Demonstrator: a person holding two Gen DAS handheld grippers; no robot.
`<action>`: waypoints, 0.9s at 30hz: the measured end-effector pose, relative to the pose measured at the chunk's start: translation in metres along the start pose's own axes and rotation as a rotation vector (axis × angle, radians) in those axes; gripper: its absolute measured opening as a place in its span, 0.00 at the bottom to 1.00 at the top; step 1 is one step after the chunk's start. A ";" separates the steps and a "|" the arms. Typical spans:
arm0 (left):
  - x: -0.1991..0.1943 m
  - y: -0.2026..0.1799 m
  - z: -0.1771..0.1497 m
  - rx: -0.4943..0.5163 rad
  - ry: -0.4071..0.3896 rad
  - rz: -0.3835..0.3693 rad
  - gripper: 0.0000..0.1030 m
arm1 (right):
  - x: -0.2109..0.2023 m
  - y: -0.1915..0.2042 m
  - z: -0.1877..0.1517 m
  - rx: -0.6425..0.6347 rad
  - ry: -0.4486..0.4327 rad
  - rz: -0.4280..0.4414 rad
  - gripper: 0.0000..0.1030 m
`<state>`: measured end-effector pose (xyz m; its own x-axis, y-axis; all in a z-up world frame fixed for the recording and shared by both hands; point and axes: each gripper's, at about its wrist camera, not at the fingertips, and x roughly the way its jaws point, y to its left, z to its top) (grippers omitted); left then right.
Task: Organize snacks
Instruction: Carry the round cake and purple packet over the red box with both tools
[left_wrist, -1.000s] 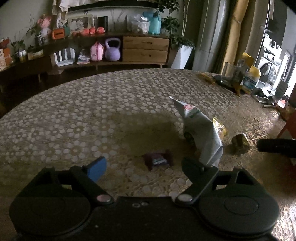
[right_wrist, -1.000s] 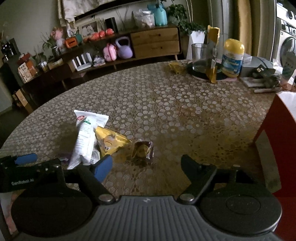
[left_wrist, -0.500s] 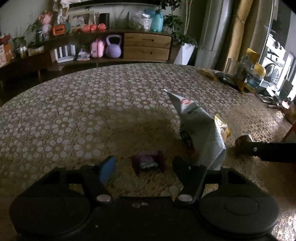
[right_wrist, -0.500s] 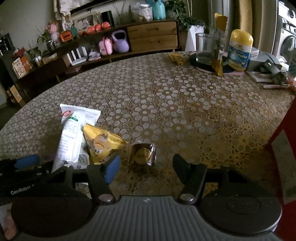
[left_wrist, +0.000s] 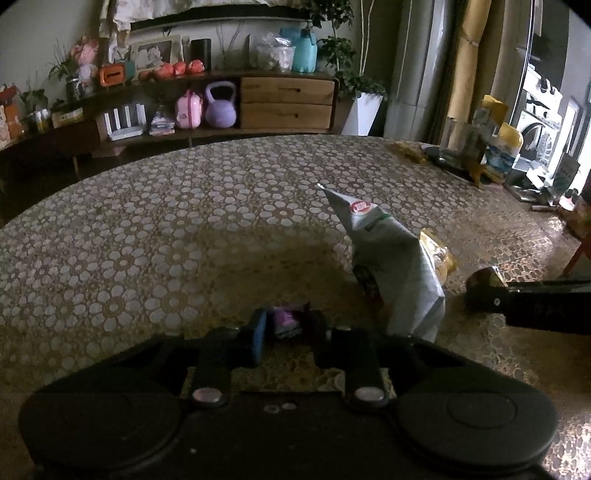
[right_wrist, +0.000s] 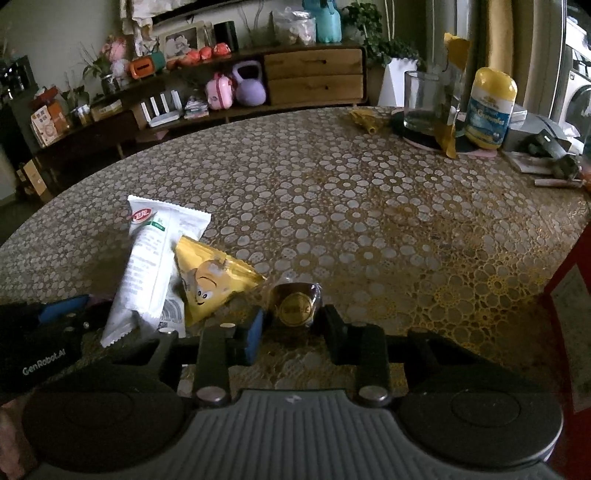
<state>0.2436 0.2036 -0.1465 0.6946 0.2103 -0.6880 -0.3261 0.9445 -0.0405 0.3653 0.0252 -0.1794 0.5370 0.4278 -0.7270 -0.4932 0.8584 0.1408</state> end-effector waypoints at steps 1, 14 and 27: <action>-0.001 0.000 0.000 0.000 -0.001 -0.003 0.20 | -0.001 0.000 -0.001 0.002 0.002 -0.006 0.32; -0.040 -0.002 -0.002 -0.004 -0.027 -0.065 0.19 | -0.056 -0.009 -0.021 0.053 -0.012 0.024 0.32; -0.105 -0.039 -0.002 0.062 -0.041 -0.168 0.19 | -0.147 -0.017 -0.042 0.062 -0.016 0.011 0.32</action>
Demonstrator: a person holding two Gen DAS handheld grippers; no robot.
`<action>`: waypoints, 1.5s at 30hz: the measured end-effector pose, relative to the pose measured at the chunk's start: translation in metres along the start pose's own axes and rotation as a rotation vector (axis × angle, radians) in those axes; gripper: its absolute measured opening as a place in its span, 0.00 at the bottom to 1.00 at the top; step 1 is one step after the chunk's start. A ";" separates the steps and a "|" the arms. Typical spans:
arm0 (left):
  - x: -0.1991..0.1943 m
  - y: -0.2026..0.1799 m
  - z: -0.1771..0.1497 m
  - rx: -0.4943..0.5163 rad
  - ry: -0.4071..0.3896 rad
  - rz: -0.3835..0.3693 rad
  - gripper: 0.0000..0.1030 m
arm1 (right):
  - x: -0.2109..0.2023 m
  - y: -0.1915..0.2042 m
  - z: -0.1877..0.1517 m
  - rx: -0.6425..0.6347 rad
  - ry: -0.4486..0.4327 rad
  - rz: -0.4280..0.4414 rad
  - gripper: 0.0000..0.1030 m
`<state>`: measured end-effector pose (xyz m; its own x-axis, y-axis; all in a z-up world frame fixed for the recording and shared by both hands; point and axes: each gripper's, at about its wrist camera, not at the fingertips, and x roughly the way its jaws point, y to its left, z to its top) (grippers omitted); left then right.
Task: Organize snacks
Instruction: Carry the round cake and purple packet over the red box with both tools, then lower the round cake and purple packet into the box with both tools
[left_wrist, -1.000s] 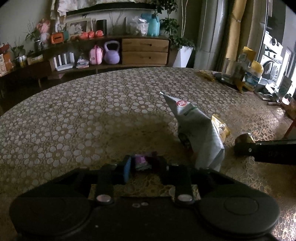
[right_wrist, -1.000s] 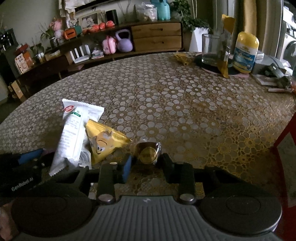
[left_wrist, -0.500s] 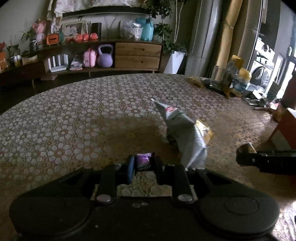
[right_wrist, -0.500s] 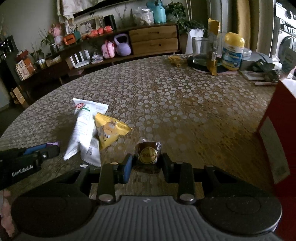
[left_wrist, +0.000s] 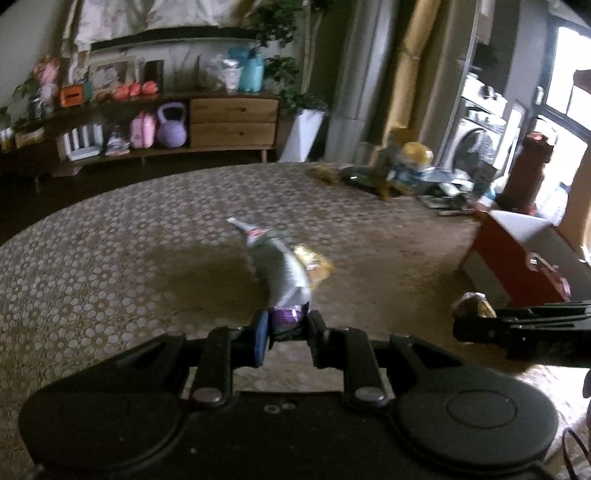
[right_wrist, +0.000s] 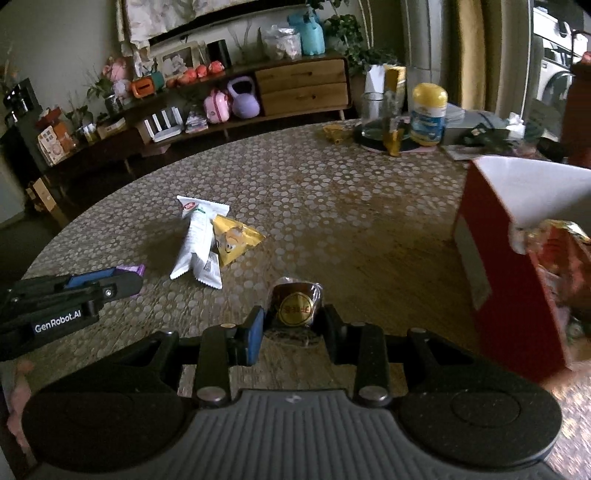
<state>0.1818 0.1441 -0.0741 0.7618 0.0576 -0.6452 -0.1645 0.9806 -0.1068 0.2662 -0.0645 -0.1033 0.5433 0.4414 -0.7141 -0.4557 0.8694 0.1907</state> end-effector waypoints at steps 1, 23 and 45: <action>-0.005 -0.005 0.001 0.006 -0.002 -0.011 0.19 | -0.007 -0.002 -0.002 0.000 -0.003 -0.002 0.32; -0.071 -0.145 0.012 0.227 -0.032 -0.243 0.19 | -0.139 -0.070 -0.023 0.006 -0.083 -0.087 0.32; -0.052 -0.296 0.045 0.422 0.021 -0.387 0.19 | -0.186 -0.194 -0.004 0.048 -0.100 -0.213 0.32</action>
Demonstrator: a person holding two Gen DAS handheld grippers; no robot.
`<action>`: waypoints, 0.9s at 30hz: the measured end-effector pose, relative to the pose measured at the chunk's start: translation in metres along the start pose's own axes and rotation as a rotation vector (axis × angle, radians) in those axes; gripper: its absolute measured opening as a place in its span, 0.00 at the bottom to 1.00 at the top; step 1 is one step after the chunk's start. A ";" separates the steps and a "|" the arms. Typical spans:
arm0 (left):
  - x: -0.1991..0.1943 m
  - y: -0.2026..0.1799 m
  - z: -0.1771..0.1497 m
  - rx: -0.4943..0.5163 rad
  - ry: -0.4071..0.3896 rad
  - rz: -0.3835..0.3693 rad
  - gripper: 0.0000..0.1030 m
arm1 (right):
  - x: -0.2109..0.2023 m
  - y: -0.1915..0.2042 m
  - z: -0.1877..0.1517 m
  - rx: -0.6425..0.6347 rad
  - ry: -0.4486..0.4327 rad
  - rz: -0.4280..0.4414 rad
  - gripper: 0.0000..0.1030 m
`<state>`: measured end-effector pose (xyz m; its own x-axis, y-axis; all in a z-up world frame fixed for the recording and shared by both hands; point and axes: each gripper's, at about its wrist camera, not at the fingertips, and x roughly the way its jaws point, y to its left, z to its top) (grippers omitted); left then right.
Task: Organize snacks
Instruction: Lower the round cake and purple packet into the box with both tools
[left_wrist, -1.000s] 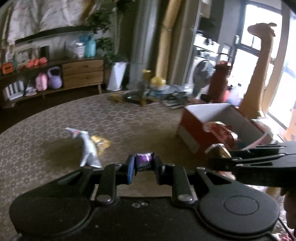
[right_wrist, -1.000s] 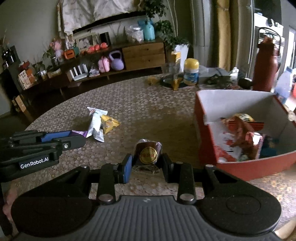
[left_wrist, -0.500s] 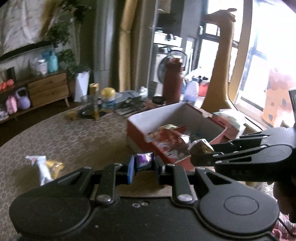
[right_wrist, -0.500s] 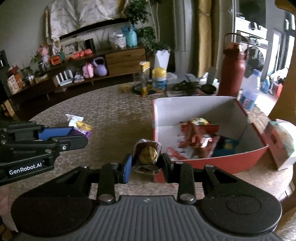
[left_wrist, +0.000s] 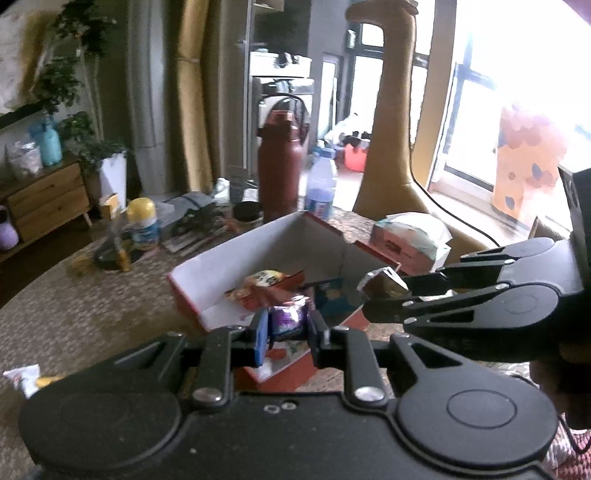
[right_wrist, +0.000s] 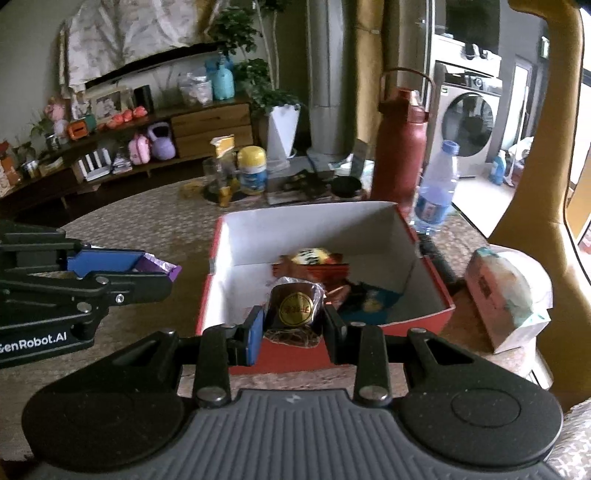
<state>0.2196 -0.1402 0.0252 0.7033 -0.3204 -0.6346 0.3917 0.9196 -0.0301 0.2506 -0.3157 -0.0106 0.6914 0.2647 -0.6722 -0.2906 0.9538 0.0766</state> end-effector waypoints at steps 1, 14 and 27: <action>0.005 -0.003 0.003 0.004 0.007 -0.007 0.19 | 0.002 -0.005 0.001 0.003 0.002 -0.007 0.32; 0.089 -0.012 0.015 0.022 0.133 0.004 0.19 | 0.065 -0.081 0.015 0.088 0.065 -0.068 0.32; 0.151 0.007 -0.002 0.004 0.262 0.048 0.19 | 0.130 -0.102 0.013 0.126 0.139 -0.076 0.32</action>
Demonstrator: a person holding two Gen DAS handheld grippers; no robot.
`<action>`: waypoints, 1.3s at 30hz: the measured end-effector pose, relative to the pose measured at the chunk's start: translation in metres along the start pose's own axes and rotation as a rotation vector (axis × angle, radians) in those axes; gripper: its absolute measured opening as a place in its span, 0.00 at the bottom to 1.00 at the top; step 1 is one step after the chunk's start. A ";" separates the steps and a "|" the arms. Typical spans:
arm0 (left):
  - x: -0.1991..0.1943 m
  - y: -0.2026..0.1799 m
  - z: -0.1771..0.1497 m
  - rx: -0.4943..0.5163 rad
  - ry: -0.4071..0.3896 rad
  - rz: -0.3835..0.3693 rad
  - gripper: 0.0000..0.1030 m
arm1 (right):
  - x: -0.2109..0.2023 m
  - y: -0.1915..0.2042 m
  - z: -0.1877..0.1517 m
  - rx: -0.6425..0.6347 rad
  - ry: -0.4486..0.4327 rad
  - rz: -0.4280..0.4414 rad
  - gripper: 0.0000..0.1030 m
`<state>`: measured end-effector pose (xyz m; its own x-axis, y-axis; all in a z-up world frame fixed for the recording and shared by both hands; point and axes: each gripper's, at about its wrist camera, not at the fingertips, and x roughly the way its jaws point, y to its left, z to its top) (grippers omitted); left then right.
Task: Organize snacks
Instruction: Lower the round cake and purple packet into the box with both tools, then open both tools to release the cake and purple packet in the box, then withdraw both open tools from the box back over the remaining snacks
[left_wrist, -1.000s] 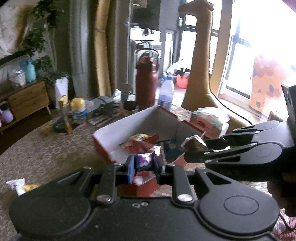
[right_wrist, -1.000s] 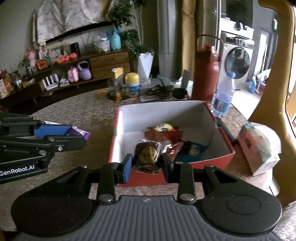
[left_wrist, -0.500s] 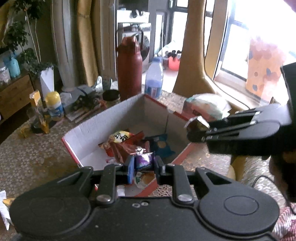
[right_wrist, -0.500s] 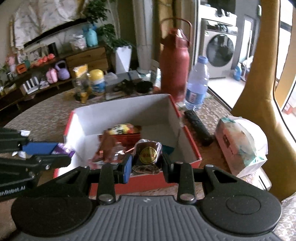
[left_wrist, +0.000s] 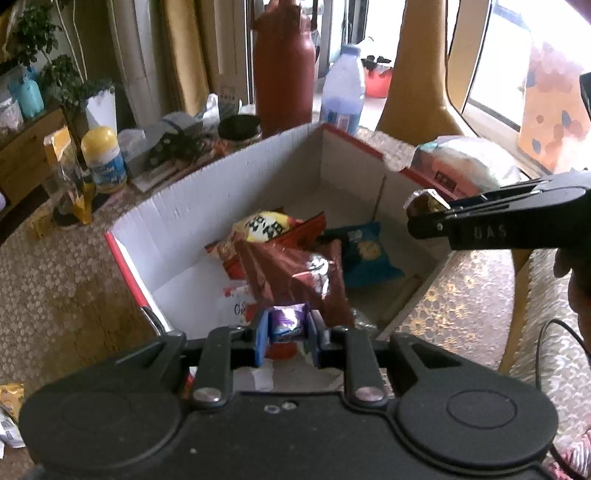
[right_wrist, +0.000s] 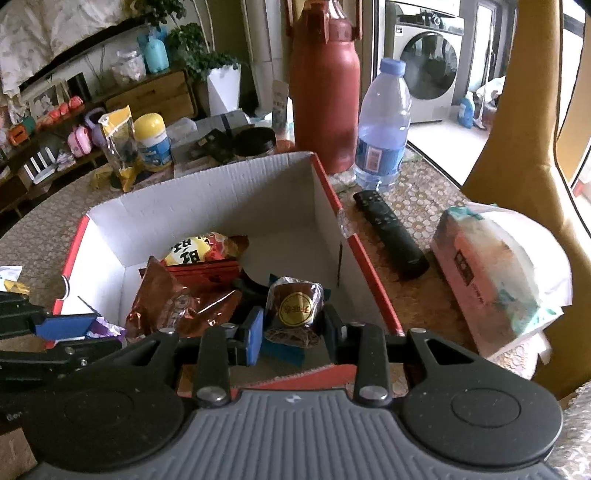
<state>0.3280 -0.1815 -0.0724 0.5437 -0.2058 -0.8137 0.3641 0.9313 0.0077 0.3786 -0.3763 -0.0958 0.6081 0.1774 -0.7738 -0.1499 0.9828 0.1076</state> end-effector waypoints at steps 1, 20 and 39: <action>0.003 0.001 0.000 -0.003 0.006 0.003 0.19 | 0.003 0.001 0.000 0.000 0.004 0.003 0.32; 0.033 0.005 -0.006 -0.033 0.062 -0.015 0.25 | 0.032 0.012 -0.007 0.005 0.041 0.011 0.32; -0.003 0.005 -0.015 -0.060 -0.021 -0.016 0.66 | -0.008 0.020 -0.018 0.019 -0.022 0.041 0.57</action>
<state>0.3162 -0.1720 -0.0784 0.5543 -0.2265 -0.8009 0.3270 0.9441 -0.0407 0.3568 -0.3588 -0.0982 0.6188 0.2187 -0.7545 -0.1601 0.9754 0.1514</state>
